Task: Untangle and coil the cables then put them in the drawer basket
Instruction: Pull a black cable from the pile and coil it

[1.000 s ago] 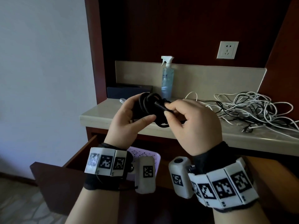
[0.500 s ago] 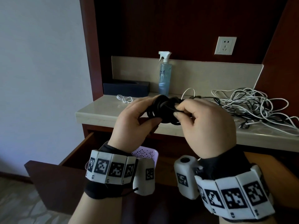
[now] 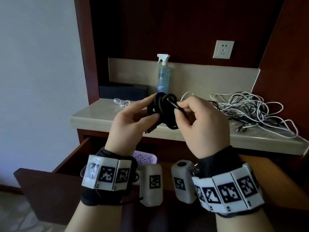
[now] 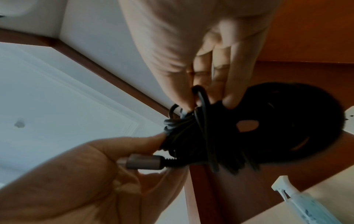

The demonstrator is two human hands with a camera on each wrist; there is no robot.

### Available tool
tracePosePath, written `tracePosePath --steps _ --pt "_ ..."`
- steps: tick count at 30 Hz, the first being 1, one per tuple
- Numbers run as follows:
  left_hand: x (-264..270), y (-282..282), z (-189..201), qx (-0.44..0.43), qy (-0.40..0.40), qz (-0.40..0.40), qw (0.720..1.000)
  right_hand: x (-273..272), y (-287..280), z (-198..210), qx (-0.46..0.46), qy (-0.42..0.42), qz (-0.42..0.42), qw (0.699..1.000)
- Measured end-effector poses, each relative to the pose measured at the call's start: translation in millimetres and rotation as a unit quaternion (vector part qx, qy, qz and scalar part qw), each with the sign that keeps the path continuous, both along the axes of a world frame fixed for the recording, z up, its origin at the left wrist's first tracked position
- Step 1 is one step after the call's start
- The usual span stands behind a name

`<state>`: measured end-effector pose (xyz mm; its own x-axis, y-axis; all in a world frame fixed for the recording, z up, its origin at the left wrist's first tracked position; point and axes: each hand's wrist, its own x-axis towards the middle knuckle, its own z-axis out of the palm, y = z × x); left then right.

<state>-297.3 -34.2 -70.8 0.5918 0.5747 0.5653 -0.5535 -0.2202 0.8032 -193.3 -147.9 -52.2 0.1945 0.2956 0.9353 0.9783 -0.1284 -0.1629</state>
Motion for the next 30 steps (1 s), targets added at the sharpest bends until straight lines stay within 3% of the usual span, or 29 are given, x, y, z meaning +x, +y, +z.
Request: tracePosePath --steps 4,8,11,15,23,28,30 --pt "-3 -9 7 -0.063 0.005 -0.043 0.997 3 0 1 -0.019 -0.013 -0.003 1.000" --pt "0 -12 11 -0.073 0.015 0.018 0.997 -11 1 5 -0.063 -0.058 0.003 0.996" --pt "0 -12 9 -0.082 0.015 0.033 0.996 -14 2 5 -0.051 -0.032 0.010 0.998" --pt "1 -10 7 -0.035 0.044 0.069 0.996 -10 3 2 -0.041 -0.002 -0.001 0.999" --pt "-2 -3 8 0.048 0.079 0.113 0.989 -10 -4 15 -0.125 -0.096 -0.014 0.987" --pt "1 -5 15 0.087 0.036 0.132 0.987 -9 3 3 -0.040 -0.007 -0.003 0.999" --pt "2 -6 18 0.086 0.009 0.087 0.992 -4 3 -1 -0.003 0.025 0.026 0.999"
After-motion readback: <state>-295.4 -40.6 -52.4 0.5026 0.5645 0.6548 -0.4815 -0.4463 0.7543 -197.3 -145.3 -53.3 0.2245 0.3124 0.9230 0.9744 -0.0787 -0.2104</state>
